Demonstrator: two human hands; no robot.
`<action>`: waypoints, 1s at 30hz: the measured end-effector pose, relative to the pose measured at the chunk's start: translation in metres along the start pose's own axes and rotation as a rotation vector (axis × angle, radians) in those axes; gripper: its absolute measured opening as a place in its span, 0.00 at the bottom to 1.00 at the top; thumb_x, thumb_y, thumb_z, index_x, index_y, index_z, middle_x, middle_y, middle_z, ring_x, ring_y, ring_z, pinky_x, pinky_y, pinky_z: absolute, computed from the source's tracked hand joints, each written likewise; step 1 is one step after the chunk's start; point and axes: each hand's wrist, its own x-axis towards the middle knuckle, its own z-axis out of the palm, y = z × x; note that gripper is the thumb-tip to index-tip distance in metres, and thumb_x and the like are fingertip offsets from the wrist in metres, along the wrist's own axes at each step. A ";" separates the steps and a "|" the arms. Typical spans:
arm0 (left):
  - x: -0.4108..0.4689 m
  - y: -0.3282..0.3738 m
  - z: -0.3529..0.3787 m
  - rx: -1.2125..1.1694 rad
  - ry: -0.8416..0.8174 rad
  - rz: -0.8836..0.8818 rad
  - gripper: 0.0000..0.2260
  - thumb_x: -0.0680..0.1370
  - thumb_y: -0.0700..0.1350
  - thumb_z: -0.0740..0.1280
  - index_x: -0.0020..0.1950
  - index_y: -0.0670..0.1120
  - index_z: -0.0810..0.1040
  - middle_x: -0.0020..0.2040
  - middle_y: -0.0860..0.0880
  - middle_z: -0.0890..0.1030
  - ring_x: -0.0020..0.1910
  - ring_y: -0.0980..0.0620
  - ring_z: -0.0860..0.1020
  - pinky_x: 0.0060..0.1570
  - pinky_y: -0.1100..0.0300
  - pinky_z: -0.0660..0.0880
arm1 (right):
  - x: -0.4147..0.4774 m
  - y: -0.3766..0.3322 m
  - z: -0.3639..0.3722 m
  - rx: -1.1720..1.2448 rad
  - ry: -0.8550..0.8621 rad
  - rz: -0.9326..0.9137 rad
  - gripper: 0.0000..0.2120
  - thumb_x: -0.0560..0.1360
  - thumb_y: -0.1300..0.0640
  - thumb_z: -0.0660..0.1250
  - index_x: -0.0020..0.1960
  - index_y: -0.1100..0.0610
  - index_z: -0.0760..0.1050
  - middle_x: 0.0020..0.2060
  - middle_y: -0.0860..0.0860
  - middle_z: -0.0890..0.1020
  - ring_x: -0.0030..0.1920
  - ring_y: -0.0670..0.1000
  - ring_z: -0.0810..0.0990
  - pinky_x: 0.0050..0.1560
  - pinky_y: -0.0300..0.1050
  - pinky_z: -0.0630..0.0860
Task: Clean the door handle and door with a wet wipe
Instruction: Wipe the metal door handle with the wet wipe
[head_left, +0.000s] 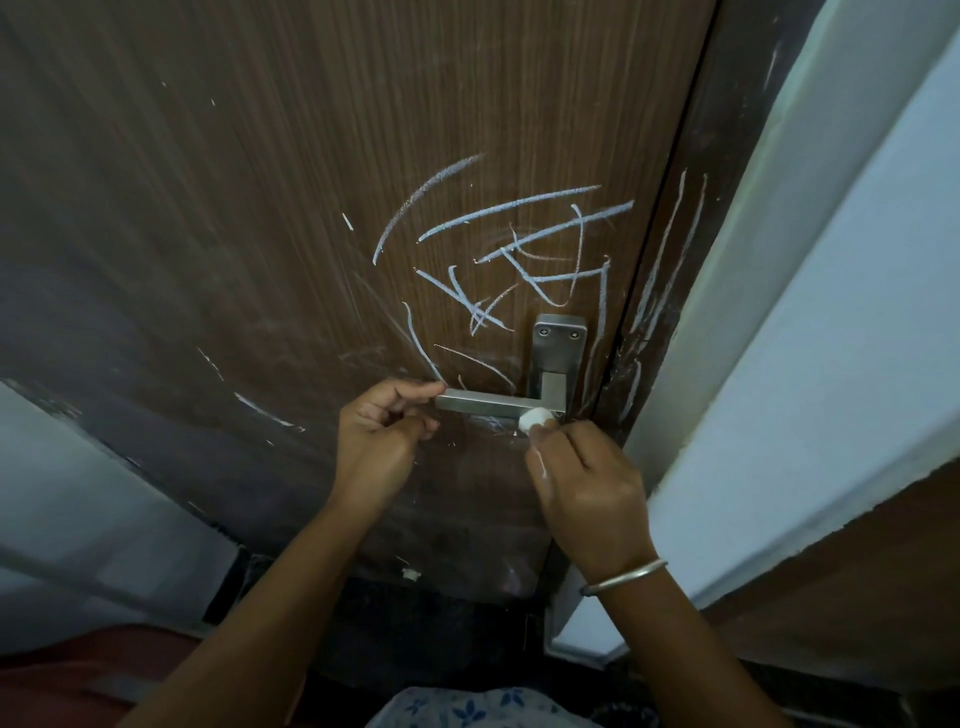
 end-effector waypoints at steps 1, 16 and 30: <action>0.001 0.000 0.000 0.001 0.001 0.000 0.23 0.68 0.21 0.58 0.41 0.47 0.81 0.33 0.55 0.83 0.31 0.60 0.77 0.34 0.69 0.75 | 0.001 -0.001 0.001 -0.001 0.006 -0.007 0.10 0.77 0.61 0.63 0.43 0.63 0.82 0.34 0.57 0.81 0.34 0.54 0.80 0.37 0.40 0.78; 0.001 0.003 -0.001 0.024 -0.028 0.015 0.21 0.69 0.21 0.58 0.41 0.45 0.80 0.32 0.55 0.83 0.31 0.60 0.77 0.35 0.70 0.74 | 0.005 0.006 -0.009 -0.001 0.003 0.070 0.10 0.76 0.61 0.64 0.39 0.62 0.81 0.32 0.56 0.79 0.29 0.51 0.77 0.31 0.38 0.72; 0.003 -0.003 -0.003 0.071 -0.033 0.057 0.22 0.69 0.22 0.60 0.42 0.48 0.81 0.32 0.56 0.83 0.32 0.61 0.77 0.37 0.70 0.74 | 0.010 0.004 -0.006 0.570 -0.015 0.850 0.11 0.76 0.64 0.64 0.56 0.55 0.74 0.46 0.48 0.79 0.44 0.55 0.82 0.46 0.52 0.81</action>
